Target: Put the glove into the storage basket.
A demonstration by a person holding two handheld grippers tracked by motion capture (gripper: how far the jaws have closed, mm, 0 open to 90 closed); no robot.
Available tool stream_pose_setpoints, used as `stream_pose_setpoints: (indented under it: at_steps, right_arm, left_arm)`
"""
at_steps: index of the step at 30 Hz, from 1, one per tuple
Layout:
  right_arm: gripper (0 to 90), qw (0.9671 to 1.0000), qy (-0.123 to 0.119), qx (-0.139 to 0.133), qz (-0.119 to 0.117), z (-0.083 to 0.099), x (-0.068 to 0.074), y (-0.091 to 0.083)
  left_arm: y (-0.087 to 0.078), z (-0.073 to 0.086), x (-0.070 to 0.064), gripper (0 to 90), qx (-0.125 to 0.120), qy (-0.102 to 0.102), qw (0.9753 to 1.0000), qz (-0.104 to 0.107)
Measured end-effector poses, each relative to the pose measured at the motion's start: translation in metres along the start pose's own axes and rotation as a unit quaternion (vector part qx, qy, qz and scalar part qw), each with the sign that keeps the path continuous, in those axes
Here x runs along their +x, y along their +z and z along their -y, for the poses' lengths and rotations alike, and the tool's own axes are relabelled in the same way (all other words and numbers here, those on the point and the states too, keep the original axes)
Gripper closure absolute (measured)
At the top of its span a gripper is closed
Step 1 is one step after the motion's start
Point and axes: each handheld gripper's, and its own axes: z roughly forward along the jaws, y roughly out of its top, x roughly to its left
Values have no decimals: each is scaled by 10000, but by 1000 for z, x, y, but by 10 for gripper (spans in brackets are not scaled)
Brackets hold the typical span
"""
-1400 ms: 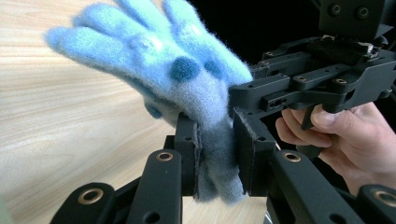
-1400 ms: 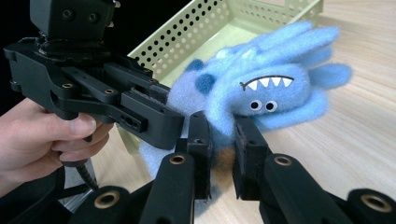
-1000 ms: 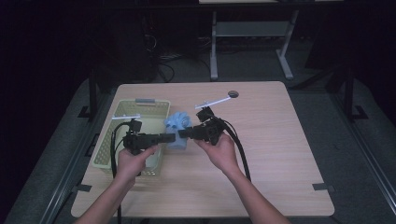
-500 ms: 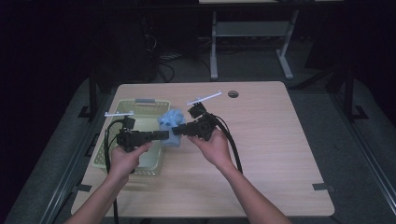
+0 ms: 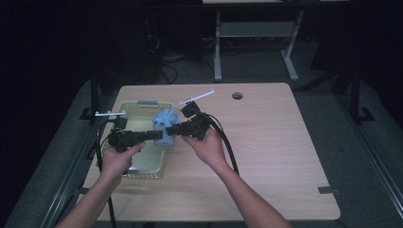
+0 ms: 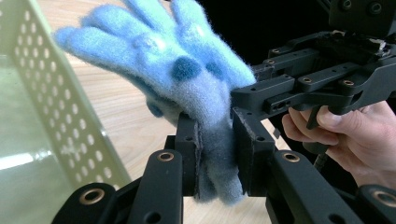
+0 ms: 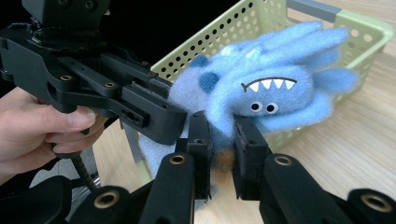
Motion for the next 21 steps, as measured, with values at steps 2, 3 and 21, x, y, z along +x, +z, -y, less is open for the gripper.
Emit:
stream_pose_setpoints:
  at_steps: [2,3,21]
  right_arm:
    - [792,10000,18,-14,-22,-2,2,3]
    - [792,10000,3,-2,-33,-3,3,5]
    - [792,9999,33,45,-153,-17,15,37]
  left_arm:
    - [-4,0,2,729,12,34,10000,-35]
    - [-6,0,2,729,13,32,10000,-53]
    - [-34,0,23,733,-50,-139,9997,-217]
